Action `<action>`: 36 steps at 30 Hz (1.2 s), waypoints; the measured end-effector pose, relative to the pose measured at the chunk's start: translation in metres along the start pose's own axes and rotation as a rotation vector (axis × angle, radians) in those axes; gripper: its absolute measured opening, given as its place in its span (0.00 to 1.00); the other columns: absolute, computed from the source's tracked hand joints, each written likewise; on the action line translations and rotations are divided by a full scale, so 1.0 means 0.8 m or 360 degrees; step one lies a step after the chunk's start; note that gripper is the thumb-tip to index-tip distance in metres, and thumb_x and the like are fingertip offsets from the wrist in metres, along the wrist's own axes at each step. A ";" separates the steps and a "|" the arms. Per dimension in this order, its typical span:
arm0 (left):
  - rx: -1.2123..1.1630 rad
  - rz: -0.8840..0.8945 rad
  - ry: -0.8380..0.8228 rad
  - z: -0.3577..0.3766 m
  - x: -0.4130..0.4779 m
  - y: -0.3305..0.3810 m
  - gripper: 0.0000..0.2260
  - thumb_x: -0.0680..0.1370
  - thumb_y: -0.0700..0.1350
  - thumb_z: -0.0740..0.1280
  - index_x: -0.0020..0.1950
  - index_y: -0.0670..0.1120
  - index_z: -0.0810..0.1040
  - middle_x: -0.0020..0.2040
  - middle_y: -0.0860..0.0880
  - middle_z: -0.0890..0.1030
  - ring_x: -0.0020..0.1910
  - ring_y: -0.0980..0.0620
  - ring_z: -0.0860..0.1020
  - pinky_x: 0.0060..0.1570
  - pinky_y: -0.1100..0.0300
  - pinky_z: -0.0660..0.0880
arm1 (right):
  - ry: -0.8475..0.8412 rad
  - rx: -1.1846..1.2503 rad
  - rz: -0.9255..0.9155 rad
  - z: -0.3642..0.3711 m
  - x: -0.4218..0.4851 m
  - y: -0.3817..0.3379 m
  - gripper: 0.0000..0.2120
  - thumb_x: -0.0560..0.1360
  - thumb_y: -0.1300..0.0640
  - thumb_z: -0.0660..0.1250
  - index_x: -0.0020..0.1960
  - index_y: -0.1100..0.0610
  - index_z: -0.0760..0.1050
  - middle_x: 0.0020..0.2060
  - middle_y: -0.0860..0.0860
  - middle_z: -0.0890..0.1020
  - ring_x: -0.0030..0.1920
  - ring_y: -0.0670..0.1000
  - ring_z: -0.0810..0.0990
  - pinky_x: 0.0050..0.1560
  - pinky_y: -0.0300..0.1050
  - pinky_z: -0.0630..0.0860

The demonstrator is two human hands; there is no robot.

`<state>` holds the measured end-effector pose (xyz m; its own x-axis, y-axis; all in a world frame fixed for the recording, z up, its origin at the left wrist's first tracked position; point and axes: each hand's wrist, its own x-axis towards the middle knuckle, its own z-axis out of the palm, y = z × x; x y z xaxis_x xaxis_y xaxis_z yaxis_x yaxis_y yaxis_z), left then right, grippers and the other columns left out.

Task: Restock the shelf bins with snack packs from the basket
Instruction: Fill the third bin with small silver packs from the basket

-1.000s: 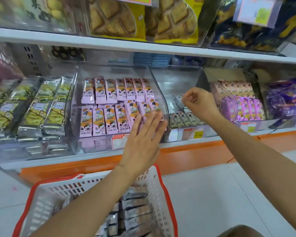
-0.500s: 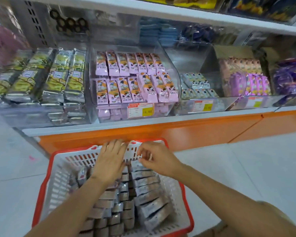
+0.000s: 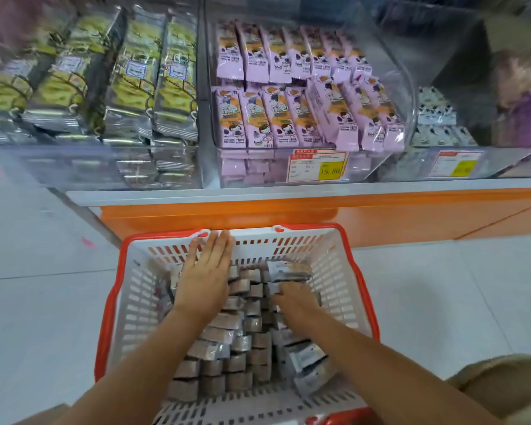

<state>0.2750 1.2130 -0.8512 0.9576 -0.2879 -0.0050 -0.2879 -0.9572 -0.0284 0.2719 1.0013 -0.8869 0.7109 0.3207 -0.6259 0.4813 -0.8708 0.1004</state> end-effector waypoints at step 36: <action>-0.0177 0.0457 0.0897 -0.245 0.111 0.122 0.25 0.74 0.45 0.56 0.71 0.42 0.70 0.73 0.41 0.69 0.74 0.42 0.62 0.74 0.44 0.54 | 0.2154 0.1515 0.0229 -0.272 -0.263 0.290 0.07 0.73 0.59 0.71 0.49 0.53 0.76 0.45 0.51 0.76 0.45 0.48 0.73 0.42 0.39 0.71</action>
<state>0.3310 1.0883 -0.6588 0.7024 -0.4748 0.5303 -0.5601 -0.8284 0.0001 0.3454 0.8124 -0.5635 0.8655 -0.1503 0.4778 0.2733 -0.6576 -0.7020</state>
